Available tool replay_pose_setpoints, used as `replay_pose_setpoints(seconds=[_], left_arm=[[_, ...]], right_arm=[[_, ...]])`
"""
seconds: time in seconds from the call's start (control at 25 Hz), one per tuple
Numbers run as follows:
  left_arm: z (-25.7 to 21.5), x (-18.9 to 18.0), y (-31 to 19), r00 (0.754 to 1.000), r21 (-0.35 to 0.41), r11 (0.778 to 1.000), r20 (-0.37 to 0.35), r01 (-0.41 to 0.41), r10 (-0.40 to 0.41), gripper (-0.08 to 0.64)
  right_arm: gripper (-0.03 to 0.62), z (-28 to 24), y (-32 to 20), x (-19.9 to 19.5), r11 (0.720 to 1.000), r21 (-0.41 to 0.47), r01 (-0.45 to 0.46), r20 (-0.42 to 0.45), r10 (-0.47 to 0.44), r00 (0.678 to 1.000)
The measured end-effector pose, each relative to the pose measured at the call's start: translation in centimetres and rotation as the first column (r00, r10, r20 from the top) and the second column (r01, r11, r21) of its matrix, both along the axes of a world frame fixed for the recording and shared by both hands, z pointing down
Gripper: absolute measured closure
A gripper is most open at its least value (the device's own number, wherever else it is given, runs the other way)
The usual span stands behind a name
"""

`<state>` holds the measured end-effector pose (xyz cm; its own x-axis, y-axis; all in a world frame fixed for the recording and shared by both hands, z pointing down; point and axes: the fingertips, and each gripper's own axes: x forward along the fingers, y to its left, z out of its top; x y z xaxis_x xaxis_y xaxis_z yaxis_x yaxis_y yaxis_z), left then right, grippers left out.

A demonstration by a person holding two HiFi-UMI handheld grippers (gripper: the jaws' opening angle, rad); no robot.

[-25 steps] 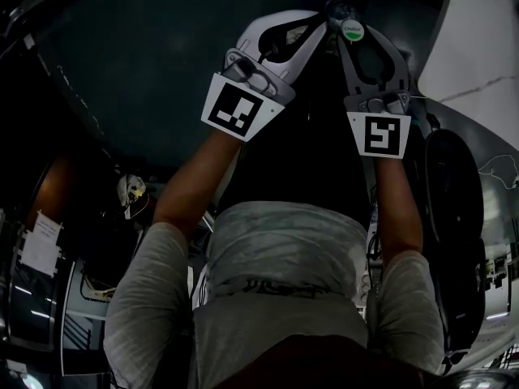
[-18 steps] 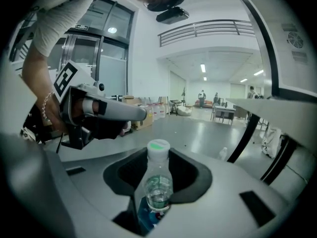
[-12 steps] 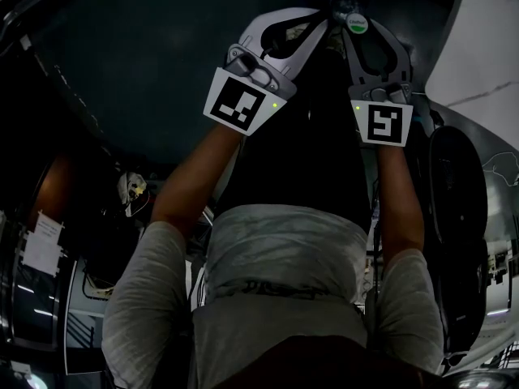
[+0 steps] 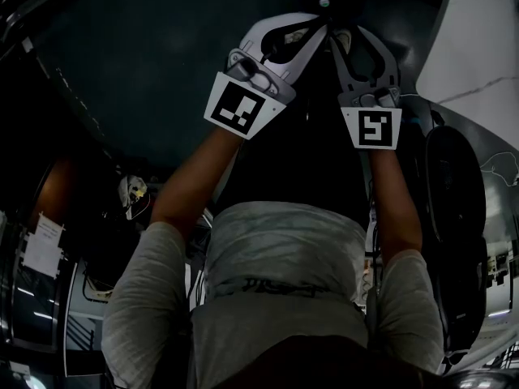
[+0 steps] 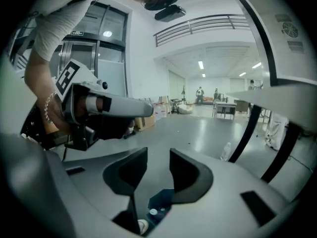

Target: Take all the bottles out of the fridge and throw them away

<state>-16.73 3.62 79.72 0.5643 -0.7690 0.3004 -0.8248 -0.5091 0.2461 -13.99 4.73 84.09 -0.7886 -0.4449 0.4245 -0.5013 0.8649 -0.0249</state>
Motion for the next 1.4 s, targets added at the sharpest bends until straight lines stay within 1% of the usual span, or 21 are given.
replay_pose_setpoints(seconds=[0.12, 0.24, 0.36, 0.6, 0.8, 0.88, 1.08, 1.24, 1.4], left_arm=[[-1.7, 0.1, 0.0, 1.0, 0.003, 1.0, -0.018, 0.017, -0.017, 0.552], [-3.9, 0.7, 0.4, 0.999, 0.012, 0.999, -0.028, 0.034, -0.034, 0.552], [-6.7, 1.0, 0.1, 0.997, 0.024, 0.998, -0.043, 0.057, -0.056, 0.552], [-12.4, 1.2, -0.6, 0.993, 0.039, 0.994, -0.073, 0.1, -0.097, 0.552], [-16.2, 2.0, -0.5, 0.991, 0.055, 0.991, -0.068, 0.119, -0.115, 0.552], [-17.8, 2.2, -0.5, 0.99, 0.066, 0.99, -0.072, 0.127, -0.123, 0.552], [-22.5, 2.5, -0.3, 0.987, 0.09, 0.987, -0.1, 0.132, -0.122, 0.552], [-25.9, 2.5, -0.7, 0.988, 0.111, 0.986, -0.101, 0.128, -0.117, 0.552], [-29.1, 2.5, -1.1, 0.989, 0.135, 0.984, -0.099, 0.121, -0.108, 0.552]], right_arm=[[0.453, -2.5, 0.8, -0.6, 1.0, -0.025, 0.002, 0.028, -0.001, 1.0], [0.457, -6.1, 1.3, -0.6, 0.998, -0.053, -0.022, 0.085, 0.027, 0.996], [0.468, -9.8, 0.8, -0.1, 0.997, -0.06, -0.043, 0.114, 0.05, 0.992], [0.483, -16.5, -1.3, 1.2, 0.997, -0.03, -0.069, 0.128, 0.072, 0.989], [0.491, -20.7, -2.3, 2.3, 0.998, 0.007, -0.06, 0.137, 0.058, 0.989], [0.506, -22.1, -2.6, 2.6, 0.998, 0.013, -0.062, 0.145, 0.059, 0.988], [0.511, -26.2, -2.9, 2.8, 0.998, 0.022, -0.055, 0.164, 0.05, 0.985], [0.52, -29.5, -3.1, 3.0, 0.998, 0.038, -0.057, 0.181, 0.049, 0.982], [0.532, -32.2, -3.3, 3.5, 0.997, 0.021, -0.07, 0.184, 0.065, 0.981]])
